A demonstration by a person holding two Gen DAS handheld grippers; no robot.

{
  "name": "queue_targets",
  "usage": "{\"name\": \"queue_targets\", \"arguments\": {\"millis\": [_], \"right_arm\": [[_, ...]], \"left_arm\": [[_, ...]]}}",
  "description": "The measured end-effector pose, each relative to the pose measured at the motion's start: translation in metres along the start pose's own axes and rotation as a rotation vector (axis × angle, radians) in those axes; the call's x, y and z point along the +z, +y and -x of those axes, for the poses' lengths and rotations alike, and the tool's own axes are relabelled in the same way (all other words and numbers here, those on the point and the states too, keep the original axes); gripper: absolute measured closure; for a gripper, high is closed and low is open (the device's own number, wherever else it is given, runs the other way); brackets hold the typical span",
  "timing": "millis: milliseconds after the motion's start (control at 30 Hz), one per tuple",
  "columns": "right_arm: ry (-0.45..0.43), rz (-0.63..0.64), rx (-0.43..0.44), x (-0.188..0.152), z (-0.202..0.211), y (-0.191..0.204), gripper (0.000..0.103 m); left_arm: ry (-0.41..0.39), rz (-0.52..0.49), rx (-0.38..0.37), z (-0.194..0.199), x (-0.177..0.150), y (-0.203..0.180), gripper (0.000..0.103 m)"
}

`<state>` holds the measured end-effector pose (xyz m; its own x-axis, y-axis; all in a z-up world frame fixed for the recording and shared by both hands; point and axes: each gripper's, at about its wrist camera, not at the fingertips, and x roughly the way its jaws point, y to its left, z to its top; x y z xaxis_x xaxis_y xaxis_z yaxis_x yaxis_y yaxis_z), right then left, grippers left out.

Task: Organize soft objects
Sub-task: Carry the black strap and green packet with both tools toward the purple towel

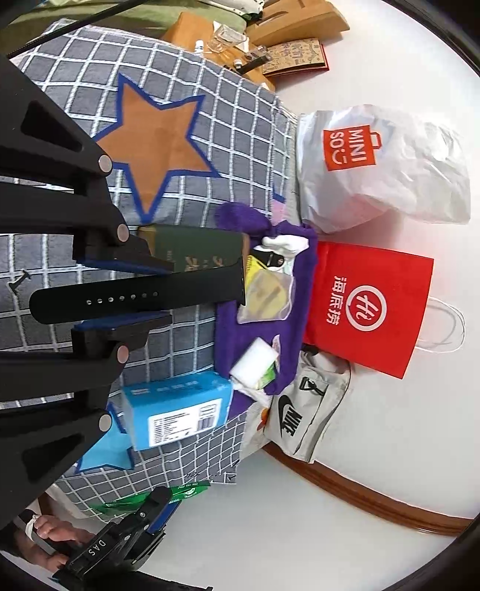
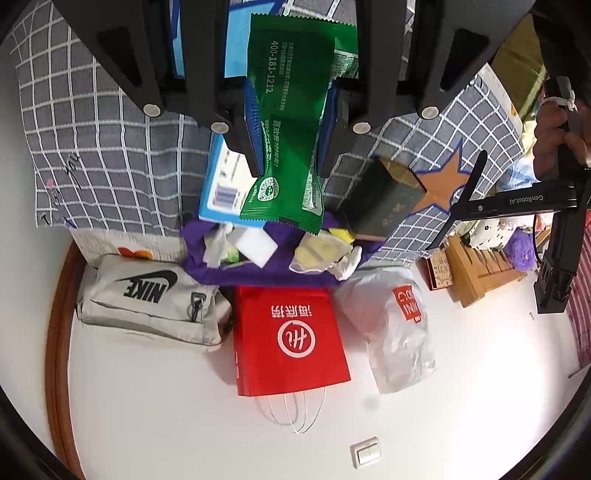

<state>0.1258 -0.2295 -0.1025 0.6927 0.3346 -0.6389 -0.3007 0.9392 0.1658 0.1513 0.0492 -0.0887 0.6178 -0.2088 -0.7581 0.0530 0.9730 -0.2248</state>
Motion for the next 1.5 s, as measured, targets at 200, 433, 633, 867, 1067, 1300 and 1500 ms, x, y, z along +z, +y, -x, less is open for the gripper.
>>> {"name": "queue_targets", "arguments": {"millis": [200, 433, 633, 867, 1067, 1300, 1500], "right_arm": [[-0.003, 0.007, -0.001, 0.016, -0.013, -0.002, 0.074], [-0.007, 0.013, -0.003, 0.036, -0.031, -0.006, 0.074], [-0.018, 0.021, -0.015, 0.055, -0.047, -0.013, 0.074], [-0.018, 0.006, -0.025, 0.078, -0.068, -0.028, 0.074], [-0.009, 0.003, -0.032, 0.094, -0.089, -0.04, 0.074], [0.009, -0.012, -0.006, 0.113, -0.116, -0.052, 0.074], [0.031, -0.069, 0.067, 0.136, -0.144, -0.06, 0.074]], "left_arm": [[-0.015, -0.007, -0.018, -0.005, 0.017, -0.001, 0.084], [-0.035, -0.019, -0.01, -0.012, 0.042, -0.003, 0.083], [-0.036, -0.027, -0.005, -0.026, 0.061, -0.004, 0.083], [-0.043, -0.039, 0.003, -0.042, 0.082, -0.003, 0.083], [-0.038, -0.044, 0.018, -0.058, 0.096, 0.003, 0.083], [-0.039, -0.038, 0.023, -0.074, 0.11, 0.009, 0.083], [-0.02, -0.024, 0.009, -0.098, 0.122, 0.012, 0.083]]}}
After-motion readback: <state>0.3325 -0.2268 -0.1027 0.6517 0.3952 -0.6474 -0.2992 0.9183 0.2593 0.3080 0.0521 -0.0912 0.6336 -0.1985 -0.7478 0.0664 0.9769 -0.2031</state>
